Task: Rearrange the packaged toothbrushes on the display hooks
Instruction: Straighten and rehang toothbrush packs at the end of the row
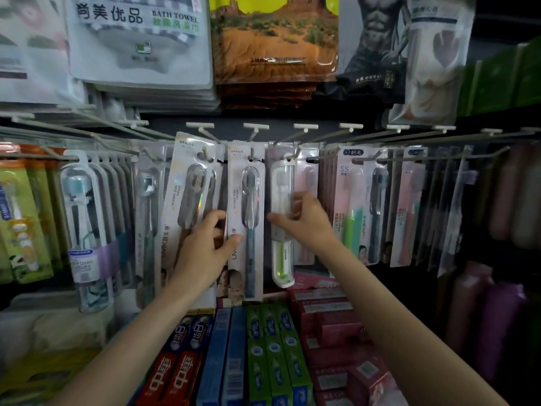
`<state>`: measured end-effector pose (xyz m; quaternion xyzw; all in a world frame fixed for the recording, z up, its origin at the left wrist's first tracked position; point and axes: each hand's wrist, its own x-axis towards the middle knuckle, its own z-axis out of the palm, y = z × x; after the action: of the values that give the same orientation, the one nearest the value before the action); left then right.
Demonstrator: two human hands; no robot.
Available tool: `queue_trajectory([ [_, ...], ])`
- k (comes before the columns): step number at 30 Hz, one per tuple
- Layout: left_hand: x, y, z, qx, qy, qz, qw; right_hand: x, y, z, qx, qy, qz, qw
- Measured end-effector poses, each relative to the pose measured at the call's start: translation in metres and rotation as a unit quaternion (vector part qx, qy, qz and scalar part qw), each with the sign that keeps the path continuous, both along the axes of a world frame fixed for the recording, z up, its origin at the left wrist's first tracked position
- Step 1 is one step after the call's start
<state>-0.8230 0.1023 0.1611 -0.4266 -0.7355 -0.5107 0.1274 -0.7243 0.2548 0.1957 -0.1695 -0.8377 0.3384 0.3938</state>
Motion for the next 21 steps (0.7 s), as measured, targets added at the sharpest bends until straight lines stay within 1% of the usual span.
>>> queue_trajectory([
  [2, 0.000, -0.001, 0.000, -0.002, 0.007, 0.003, 1.000, -0.001, -0.004, -0.001, -0.024, 0.007, -0.004, 1.000],
  [4, -0.002, -0.003, 0.000, 0.001, 0.011, 0.000, 1.000, 0.004, -0.007, -0.002, -0.036, 0.038, -0.005, 0.999],
  [12, -0.005, 0.001, -0.006, 0.009, 0.021, -0.002, 1.000, 0.051, -0.023, 0.006, 0.002, 0.102, 0.071, 0.992],
  [14, -0.001, 0.002, -0.005, 0.010, 0.019, 0.008, 1.000, 0.059, -0.028, 0.014, 0.039, 0.133, 0.098, 0.985],
  [17, 0.010, -0.004, -0.006, 0.040, 0.008, 0.015, 0.999, 0.067, -0.042, 0.022, 0.140, 0.167, 0.097, 0.971],
  [19, 0.020, -0.015, -0.013, 0.050, 0.050, 0.015, 0.997, 0.070, -0.053, 0.022, 0.211, 0.175, 0.095, 0.957],
  [21, 0.026, -0.032, -0.018, 0.068, 0.082, 0.004, 0.994, 0.066, -0.064, 0.017, 0.279, 0.151, 0.101, 0.943],
])
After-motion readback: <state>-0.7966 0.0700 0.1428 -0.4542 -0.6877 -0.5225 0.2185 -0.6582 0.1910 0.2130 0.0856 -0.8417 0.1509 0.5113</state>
